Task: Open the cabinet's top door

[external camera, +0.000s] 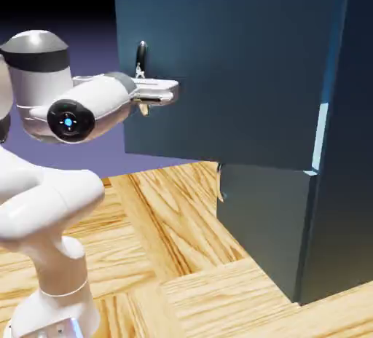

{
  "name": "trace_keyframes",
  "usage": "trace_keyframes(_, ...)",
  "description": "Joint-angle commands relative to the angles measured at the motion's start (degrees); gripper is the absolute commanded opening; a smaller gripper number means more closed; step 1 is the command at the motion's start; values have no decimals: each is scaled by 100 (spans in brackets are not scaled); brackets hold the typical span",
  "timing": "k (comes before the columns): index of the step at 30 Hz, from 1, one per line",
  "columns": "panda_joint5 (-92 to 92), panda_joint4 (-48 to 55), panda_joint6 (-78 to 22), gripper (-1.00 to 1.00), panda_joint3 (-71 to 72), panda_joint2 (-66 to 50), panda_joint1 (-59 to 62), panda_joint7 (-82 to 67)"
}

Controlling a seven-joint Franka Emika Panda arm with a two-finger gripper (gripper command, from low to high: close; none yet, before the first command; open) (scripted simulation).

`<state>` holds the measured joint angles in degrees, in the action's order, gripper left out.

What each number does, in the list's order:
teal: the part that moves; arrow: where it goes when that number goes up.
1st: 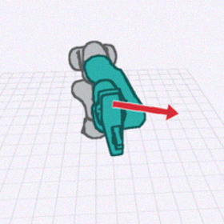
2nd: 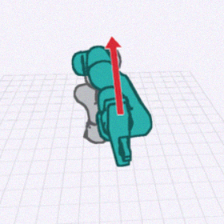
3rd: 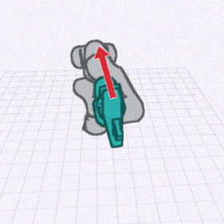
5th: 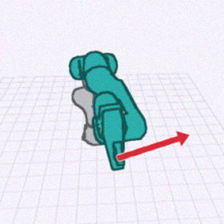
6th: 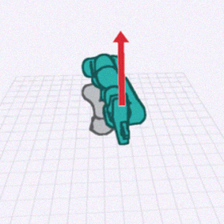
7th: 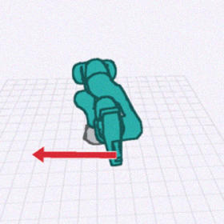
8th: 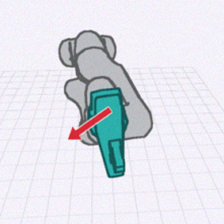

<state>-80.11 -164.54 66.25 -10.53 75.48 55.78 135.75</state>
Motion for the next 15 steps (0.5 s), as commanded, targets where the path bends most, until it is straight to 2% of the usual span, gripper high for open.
trace_keyframes(1,171,102,-111,-100,-135,-208,-58,-125)
trace_keyframes(15,2141,2097,-1649,-100,-1892,-3115,-1443,-1705)
